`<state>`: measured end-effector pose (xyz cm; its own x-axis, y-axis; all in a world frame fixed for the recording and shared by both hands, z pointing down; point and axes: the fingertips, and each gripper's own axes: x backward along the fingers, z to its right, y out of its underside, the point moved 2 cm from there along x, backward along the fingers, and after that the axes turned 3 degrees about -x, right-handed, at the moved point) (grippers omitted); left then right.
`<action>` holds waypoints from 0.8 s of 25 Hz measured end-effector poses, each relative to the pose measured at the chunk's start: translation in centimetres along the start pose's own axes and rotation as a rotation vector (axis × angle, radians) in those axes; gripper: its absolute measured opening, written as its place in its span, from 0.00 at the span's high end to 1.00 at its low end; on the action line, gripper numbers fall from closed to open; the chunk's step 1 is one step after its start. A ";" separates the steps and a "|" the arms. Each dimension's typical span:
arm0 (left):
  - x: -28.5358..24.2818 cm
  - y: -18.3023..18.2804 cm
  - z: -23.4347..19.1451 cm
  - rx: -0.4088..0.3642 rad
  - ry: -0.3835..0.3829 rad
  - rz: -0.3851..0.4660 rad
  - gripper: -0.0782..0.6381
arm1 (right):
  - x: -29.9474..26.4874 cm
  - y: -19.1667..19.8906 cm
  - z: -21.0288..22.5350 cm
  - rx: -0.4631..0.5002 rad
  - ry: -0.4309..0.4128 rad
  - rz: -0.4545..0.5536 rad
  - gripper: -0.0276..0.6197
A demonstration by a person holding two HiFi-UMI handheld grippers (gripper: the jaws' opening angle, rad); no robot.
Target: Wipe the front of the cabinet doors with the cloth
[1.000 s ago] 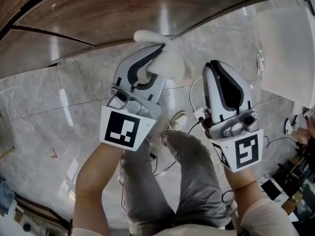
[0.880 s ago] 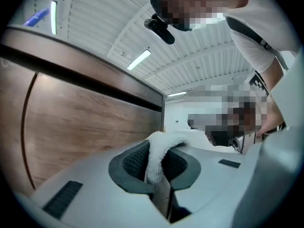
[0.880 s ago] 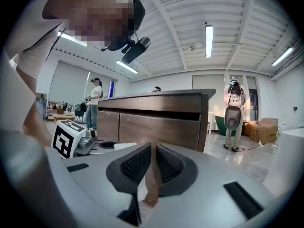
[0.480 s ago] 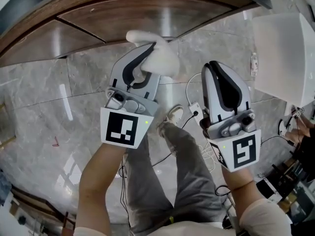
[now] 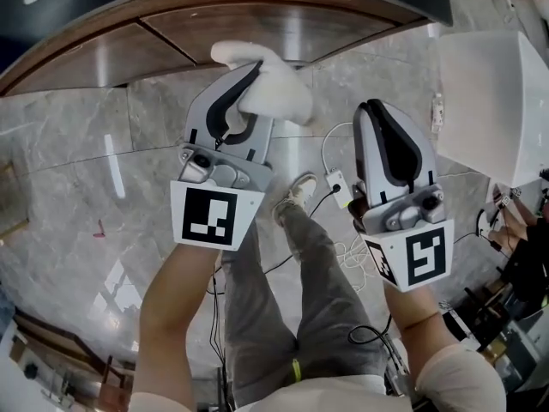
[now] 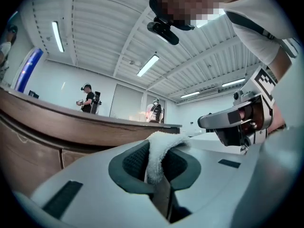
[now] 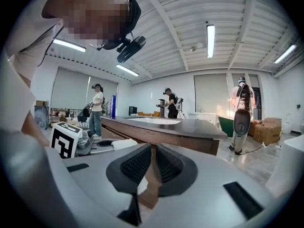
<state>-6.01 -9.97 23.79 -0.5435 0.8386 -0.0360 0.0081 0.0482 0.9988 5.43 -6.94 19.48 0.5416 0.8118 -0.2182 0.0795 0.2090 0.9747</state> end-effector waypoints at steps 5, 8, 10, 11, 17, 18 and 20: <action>1.6 -7.8 -1.4 -0.039 -0.025 0.032 0.82 | 0.9 -6.9 -1.8 0.005 -0.002 0.032 0.87; 2.6 -12.7 -1.1 -0.053 -0.035 0.048 0.82 | 2.6 -11.3 -2.3 0.006 0.003 0.054 0.87; 3.1 -15.9 -0.8 -0.061 -0.042 0.054 0.82 | 3.7 -14.4 -2.3 0.006 0.007 0.072 0.87; 3.4 -17.5 -0.9 -0.065 -0.046 0.059 0.82 | 4.1 -15.9 -2.3 0.007 0.010 0.083 0.87; 5.6 -26.6 -1.4 -0.072 -0.076 0.110 0.82 | 6.3 -23.9 -3.6 0.003 0.020 0.121 0.87; 6.0 -28.1 -1.4 -0.073 -0.081 0.117 0.82 | 6.7 -25.0 -3.9 0.000 0.022 0.124 0.87; 6.9 -31.1 -1.4 -0.076 -0.091 0.132 0.82 | 7.7 -27.3 -4.3 -0.004 0.029 0.133 0.87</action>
<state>-11.20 -6.42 -7.50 -0.4633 0.8809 0.0962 0.0088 -0.1040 0.9945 3.81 -4.01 -8.99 0.5226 0.8480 -0.0888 0.0050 0.1012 0.9949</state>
